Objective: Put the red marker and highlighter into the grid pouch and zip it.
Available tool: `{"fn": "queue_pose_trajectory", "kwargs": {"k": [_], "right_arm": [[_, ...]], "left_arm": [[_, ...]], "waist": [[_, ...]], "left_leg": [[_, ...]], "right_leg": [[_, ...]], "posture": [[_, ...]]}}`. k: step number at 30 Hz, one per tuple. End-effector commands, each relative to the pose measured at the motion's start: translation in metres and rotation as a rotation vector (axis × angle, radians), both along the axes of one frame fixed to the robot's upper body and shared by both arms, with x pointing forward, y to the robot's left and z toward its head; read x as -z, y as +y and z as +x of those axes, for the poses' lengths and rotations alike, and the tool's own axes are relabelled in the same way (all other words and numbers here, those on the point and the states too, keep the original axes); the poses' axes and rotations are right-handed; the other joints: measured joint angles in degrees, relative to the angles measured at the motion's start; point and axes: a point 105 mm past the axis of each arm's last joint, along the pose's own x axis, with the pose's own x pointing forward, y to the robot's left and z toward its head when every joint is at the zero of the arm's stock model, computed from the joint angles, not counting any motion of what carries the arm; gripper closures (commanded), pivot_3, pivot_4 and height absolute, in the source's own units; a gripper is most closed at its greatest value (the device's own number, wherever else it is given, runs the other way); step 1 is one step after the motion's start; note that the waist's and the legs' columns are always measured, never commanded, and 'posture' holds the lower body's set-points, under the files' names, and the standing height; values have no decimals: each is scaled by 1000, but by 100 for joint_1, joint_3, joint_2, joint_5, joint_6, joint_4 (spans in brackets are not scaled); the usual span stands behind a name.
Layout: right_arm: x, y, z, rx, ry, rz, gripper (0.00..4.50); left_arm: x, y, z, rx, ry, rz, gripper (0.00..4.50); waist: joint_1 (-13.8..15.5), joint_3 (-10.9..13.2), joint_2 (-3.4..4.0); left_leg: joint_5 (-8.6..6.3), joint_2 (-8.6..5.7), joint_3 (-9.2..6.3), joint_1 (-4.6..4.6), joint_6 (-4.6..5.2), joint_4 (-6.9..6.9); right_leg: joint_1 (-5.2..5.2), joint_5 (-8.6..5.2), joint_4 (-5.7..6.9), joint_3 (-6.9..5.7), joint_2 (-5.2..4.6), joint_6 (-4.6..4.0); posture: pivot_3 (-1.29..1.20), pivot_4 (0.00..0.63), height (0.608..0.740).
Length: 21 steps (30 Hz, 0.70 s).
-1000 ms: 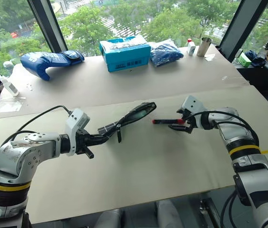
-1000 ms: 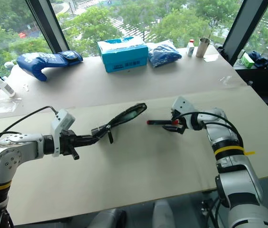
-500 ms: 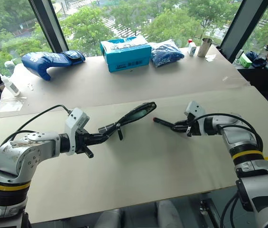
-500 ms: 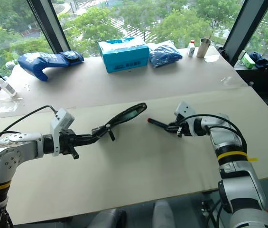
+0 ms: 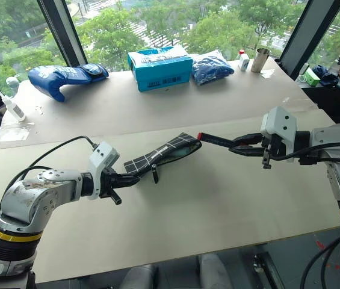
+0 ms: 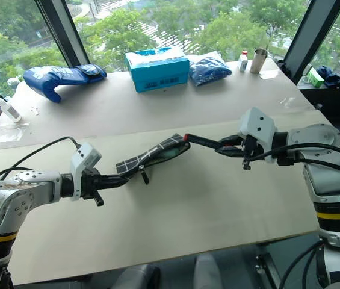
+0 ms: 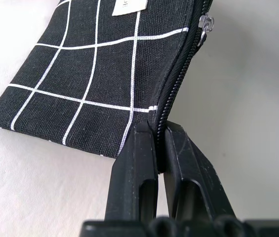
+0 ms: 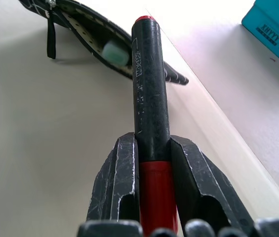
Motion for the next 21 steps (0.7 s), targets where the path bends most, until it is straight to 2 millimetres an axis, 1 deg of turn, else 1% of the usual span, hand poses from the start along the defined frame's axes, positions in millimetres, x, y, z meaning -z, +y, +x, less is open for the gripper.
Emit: {"fn": "queue_pose_trajectory", "kwargs": {"k": [1,2,4,5,7,15,19,21], "right_arm": [[-9,21,-12,-78,-46,-29,3963],[-8,25,-13,-89,-45,-35,3963],[3,33,-12,-105,-34,-79,3963],[9,35,-10,-105,-31,-109,3963],[16,37,-7,-105,-32,-142,3963],[18,42,8,-97,-63,-194,3963],[17,42,10,-100,-68,-200,3963],[19,42,12,-101,-80,-236,3963]], "left_arm": [[-4,-5,1,15,-38,-6,4500],[-4,-5,1,16,-39,-7,4500],[-4,-7,2,19,-42,-10,4500],[-5,-8,2,20,-43,-12,4500],[-4,-9,3,22,-45,-13,4500],[-2,-14,1,31,-49,-5,4500],[0,-14,0,36,-51,9,4500],[1,-15,0,40,-53,15,4500]], "waist": [[23,0,0],[33,0,0],[49,0,0],[56,0,-1],[78,1,-1],[87,1,-1],[87,1,-1],[87,1,-1]], "left_leg": [[0,0,1,0,0,1],[0,1,1,0,0,2],[0,1,1,0,0,2],[0,1,1,0,0,4],[0,0,1,-1,0,10],[-9,-2,0,-7,4,40],[-11,-2,0,-7,4,41],[-11,-3,0,-7,4,41]], "right_leg": [[-1,0,0,0,0,0],[0,0,1,0,0,0],[-1,0,1,0,0,0],[-1,0,1,0,0,0],[0,0,0,-1,0,0],[0,0,0,-1,0,0],[0,0,1,-2,0,0],[0,0,0,-2,0,0]], "posture": [[0,150,740],[0,150,740],[0,150,740],[0,150,740],[0,150,740],[0,150,740],[0,150,740],[0,150,740]]}}
